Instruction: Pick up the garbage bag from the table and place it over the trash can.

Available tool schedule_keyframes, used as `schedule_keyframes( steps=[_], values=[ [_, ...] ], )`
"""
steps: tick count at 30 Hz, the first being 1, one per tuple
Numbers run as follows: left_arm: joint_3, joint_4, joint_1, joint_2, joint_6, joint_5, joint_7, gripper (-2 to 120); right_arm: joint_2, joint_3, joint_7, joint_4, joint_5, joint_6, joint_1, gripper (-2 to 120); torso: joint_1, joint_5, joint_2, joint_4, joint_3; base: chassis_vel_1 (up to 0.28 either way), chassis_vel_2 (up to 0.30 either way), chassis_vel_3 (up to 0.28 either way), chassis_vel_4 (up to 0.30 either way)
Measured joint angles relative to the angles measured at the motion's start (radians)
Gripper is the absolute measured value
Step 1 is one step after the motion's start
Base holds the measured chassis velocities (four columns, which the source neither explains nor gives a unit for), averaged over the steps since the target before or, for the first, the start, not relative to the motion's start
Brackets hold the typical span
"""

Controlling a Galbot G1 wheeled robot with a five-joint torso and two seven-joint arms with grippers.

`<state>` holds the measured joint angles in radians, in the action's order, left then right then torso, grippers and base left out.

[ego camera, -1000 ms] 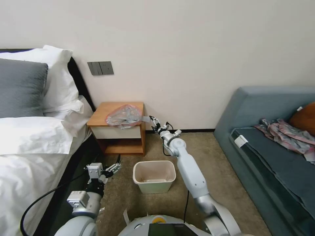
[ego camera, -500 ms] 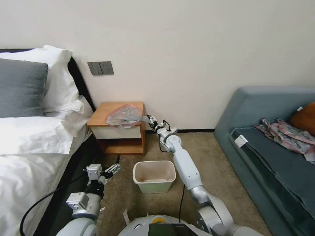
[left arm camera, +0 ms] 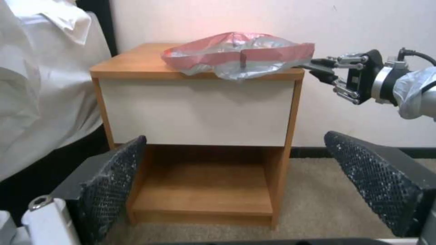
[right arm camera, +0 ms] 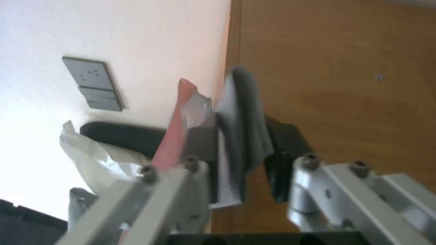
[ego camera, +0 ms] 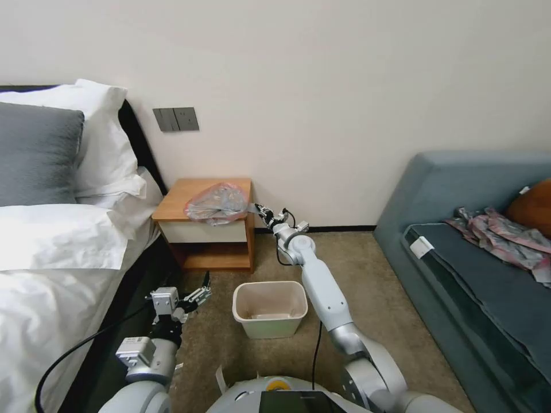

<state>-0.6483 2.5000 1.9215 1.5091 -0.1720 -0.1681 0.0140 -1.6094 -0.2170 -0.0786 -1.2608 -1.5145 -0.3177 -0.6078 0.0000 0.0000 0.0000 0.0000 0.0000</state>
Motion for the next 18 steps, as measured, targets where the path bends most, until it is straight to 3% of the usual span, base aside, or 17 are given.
schedule_keyframes(
  steps=[5,18],
  values=[
    [0.0,0.0,0.0,0.0,0.0,0.0,-0.001,100,0.005,0.004,-0.002,-0.016,-0.001,0.003,-0.007,0,0.0,0.0,0.0,0.0001,0.0,0.0,0.0,0.0,0.0],
    [0.001,0.0,0.0,0.0,0.0,0.0,-0.002,100,0.111,0.063,-0.142,-0.288,-0.117,0.046,-0.126,0,0.0,0.0001,0.0,0.0,0.0,0.0,0.0,0.0,0.0]
  ],
)
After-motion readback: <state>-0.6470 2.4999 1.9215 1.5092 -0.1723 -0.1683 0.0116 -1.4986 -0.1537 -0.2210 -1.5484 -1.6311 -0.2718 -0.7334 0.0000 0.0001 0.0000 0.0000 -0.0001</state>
